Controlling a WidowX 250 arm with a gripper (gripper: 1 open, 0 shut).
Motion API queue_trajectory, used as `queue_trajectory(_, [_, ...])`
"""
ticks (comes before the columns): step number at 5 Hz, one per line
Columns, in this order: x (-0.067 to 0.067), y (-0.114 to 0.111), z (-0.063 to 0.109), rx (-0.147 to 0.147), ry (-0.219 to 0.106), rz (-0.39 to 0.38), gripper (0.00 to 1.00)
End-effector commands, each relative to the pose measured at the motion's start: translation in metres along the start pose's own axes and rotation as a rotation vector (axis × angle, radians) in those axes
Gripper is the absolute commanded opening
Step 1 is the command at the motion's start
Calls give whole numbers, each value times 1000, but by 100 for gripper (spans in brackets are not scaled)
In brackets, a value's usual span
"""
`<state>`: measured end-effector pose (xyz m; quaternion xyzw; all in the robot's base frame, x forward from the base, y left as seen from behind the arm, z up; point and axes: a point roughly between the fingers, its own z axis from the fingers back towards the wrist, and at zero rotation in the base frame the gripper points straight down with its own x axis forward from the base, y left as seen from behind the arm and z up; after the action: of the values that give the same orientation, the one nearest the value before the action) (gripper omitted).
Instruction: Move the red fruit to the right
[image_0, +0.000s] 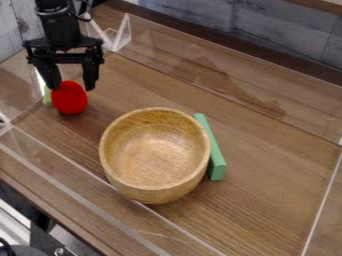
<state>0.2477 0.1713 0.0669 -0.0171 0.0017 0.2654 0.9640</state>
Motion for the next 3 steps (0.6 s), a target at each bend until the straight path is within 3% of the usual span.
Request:
queue_trajectory(1, [17,14,10,9,-67,36,100])
queue_trajectory(3, [20,38,4,6,-74,44,100])
